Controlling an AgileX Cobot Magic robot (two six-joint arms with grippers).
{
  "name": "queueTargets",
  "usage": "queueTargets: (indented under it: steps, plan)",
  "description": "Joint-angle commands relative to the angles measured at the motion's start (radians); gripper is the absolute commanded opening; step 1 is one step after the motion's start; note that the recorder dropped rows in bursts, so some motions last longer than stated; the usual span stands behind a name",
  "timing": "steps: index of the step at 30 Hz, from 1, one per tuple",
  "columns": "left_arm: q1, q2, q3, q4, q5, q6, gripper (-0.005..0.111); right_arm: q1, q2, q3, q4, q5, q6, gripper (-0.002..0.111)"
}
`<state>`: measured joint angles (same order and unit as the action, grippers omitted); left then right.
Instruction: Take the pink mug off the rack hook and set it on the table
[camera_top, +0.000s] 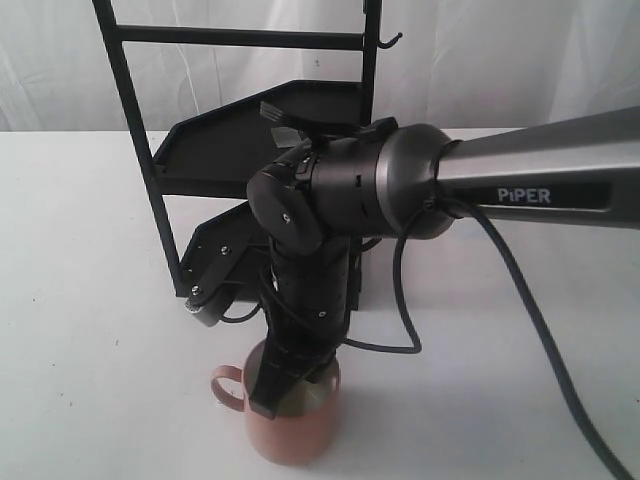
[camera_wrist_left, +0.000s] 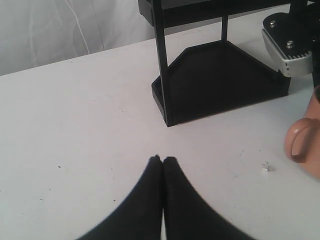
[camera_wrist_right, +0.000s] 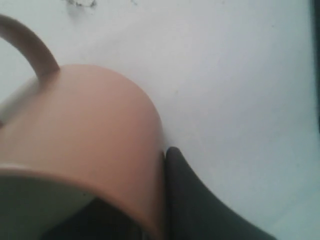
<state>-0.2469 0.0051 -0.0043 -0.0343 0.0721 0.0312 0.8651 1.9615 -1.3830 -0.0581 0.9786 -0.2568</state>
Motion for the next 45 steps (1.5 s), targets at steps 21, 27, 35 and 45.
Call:
queueTargets:
  steps: [21, 27, 35, 45]
  plan:
    - [0.003, -0.005, 0.004, -0.001, 0.005, -0.005, 0.0, 0.0, -0.214, -0.001, 0.002, 0.028, -0.002, 0.043]
    - [0.003, -0.005, 0.004, -0.001, 0.005, -0.005, 0.0, 0.0, -0.351, 0.019, 0.028, 0.115, 0.019, 0.025]
    - [0.003, -0.005, 0.004, -0.001, 0.005, -0.005, 0.0, 0.0, -0.692, 0.206, 0.119, -0.03, 0.068, 0.0]
    - [0.003, -0.005, 0.004, -0.001, 0.005, -0.005, 0.0, 0.0, -1.103, 0.383, 0.134, -0.193, 0.17, 0.0]
